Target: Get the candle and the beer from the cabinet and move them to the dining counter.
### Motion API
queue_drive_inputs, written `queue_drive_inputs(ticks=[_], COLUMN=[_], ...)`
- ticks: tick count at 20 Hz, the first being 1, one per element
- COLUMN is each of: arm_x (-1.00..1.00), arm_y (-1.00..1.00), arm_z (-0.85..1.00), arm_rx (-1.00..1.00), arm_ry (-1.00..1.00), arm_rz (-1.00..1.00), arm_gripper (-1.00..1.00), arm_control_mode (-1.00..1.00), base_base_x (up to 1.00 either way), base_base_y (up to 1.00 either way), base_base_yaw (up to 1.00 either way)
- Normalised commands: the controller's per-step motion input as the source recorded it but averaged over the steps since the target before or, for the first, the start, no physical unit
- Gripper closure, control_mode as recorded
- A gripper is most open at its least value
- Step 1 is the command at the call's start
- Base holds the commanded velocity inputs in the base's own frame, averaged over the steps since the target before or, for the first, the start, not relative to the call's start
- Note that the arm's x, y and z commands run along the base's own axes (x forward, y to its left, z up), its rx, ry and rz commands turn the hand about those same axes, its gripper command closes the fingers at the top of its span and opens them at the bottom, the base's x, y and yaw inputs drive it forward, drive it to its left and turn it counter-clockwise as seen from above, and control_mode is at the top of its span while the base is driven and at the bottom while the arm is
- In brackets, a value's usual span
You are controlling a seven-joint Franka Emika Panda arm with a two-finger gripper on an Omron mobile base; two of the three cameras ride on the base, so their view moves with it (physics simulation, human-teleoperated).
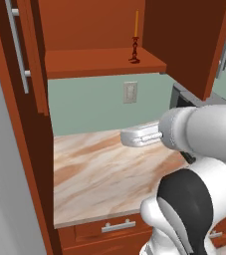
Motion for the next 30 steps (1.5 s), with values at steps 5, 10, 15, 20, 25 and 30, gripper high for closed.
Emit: queue_drive_inputs(ticks=[5,10,15,20,25,30], arm_x=[0.0,0.02,0.2,0.31,0.41,0.47], arm_y=[-0.52,-0.17,0.0,-0.01,-0.03,-0.12], arm_z=[0.08,-0.01,0.0,0.09,0.22,0.29], arm_rx=[0.0,0.0,0.0,0.03,0.11,0.1], arm_ry=[-0.16,-0.22,-0.26,-0.21,-0.12,0.0], arm_rz=[0.0,0.0,-0.06,-0.11,-0.09,-0.03], arm_gripper=[-1.0,-1.0,-1.0,-1.0,-1.0,-1.0], arm_control_mode=[-1.0,-1.0,-1.0,-1.0,-1.0,-1.0], base_base_x=[0.0,0.0,0.0,0.0,0.0,0.0], base_base_y=[0.0,0.0,0.0,0.0,0.0,0.0], base_base_yaw=[0.0,0.0,0.0,0.0,0.0,0.0])
